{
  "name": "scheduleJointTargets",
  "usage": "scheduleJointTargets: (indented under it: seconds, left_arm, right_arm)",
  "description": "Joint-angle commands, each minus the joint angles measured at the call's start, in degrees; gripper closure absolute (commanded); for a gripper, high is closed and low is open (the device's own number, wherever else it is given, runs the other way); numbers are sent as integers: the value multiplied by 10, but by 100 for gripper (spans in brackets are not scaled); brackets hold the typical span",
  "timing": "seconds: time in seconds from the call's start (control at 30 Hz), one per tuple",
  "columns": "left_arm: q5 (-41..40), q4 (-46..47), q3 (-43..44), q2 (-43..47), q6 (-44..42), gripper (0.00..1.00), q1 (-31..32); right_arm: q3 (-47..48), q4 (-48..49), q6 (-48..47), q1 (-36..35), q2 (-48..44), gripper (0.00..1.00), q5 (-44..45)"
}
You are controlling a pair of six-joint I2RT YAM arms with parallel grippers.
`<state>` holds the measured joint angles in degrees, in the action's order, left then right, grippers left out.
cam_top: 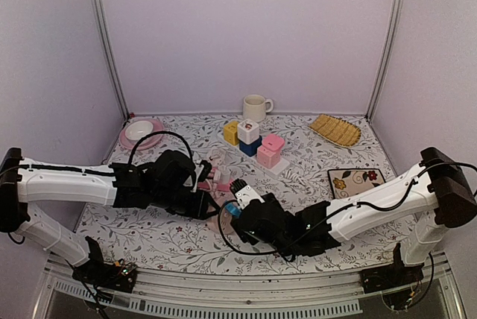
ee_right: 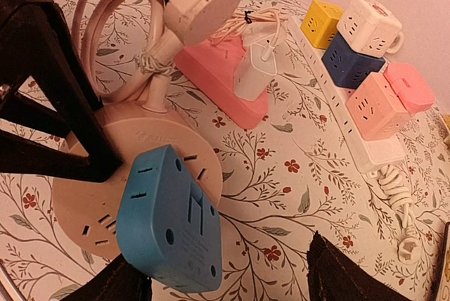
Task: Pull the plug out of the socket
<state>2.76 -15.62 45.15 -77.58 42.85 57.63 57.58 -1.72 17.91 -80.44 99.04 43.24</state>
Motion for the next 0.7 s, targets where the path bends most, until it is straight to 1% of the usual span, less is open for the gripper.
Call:
scheduleJointTargets:
  seconds: [0.0, 0.27, 0.4, 0.6, 0.67]
  left_arm:
    - [25, 22, 3, 15, -10, 100, 2]
    - [47, 30, 1, 21, -20, 100, 3]
    - [47, 32, -6, 31, -24, 100, 3]
    - [65, 62, -26, 42, -32, 100, 2]
    - [68, 66, -29, 42, -34, 100, 3]
  right_arm:
    - [-1, 16, -18, 4, -9, 23, 1]
    - [1, 56, -77, 9, 10, 31, -58]
    - [2, 59, -93, 16, 14, 43, -68]
    - [-4, 67, -111, 22, 16, 46, -104]
    - [-3, 67, -117, 24, 21, 50, -108]
